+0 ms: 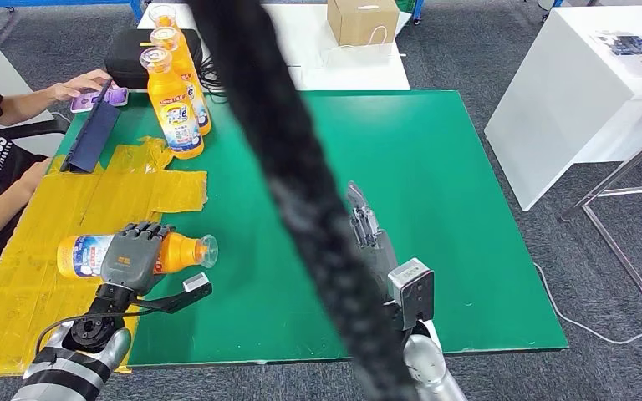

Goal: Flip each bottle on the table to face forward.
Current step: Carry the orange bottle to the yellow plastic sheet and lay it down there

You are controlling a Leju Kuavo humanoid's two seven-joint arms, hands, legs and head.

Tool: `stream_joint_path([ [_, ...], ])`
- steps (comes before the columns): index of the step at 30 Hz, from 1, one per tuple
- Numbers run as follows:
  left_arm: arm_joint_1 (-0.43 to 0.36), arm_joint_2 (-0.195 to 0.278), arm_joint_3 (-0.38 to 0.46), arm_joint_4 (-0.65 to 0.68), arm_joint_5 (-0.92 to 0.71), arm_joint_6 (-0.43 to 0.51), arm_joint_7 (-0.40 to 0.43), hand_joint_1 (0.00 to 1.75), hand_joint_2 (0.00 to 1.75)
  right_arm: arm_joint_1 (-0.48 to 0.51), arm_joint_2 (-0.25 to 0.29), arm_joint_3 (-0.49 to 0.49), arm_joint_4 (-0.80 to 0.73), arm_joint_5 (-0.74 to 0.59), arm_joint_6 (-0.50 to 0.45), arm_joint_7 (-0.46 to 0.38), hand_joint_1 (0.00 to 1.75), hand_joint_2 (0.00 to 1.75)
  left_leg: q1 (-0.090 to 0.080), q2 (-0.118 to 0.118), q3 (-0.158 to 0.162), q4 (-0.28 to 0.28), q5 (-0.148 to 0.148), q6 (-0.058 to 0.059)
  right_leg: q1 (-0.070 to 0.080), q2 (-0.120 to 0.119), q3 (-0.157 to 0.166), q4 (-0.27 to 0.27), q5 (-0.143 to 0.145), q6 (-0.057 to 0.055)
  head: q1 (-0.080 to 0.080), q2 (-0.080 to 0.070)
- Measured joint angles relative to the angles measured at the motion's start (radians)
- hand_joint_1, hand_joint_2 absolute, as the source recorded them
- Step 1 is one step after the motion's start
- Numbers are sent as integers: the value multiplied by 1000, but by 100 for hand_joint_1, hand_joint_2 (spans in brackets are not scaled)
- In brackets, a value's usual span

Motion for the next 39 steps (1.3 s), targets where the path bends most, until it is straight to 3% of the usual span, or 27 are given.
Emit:
stream_joint_path([
  [3,-25,-4,3,83,2,9,3,175,175,4,-3,-11,-21,1,-1,-3,0,175,0,0,0,0,0,0,0,0,0,0,0,0,0,0],
  [5,-44,-9,4,142,2,30,7,165,175,4,-5,-14,-26,4,-1,-3,0,175,0,1,0,0,0,0,0,0,0,0,0,0,0,0],
  [9,-74,-20,15,228,25,58,-3,4,175,4,-9,-14,-27,15,-3,-3,0,175,0,0,0,0,0,0,0,0,0,0,0,0,0,0],
  [27,-93,-49,74,294,131,87,-93,0,175,8,-25,-14,-26,47,-37,1,0,175,0,0,1,0,0,0,0,0,1,0,0,0,0,0],
  [32,-11,-68,117,163,234,198,-248,0,175,23,-30,-14,-26,63,-58,0,0,175,0,-1,0,0,0,0,0,0,0,0,0,0,0,0],
  [35,44,-89,146,58,272,209,-313,0,175,34,-34,-14,-26,71,-70,-2,0,175,0,-1,0,0,-1,0,0,0,0,0,0,0,0,0],
  [39,154,-131,183,-158,479,201,-485,0,175,68,-42,-18,-29,105,-111,-12,0,175,-1,0,0,0,-2,0,0,0,0,-1,-1,0,0,0],
])
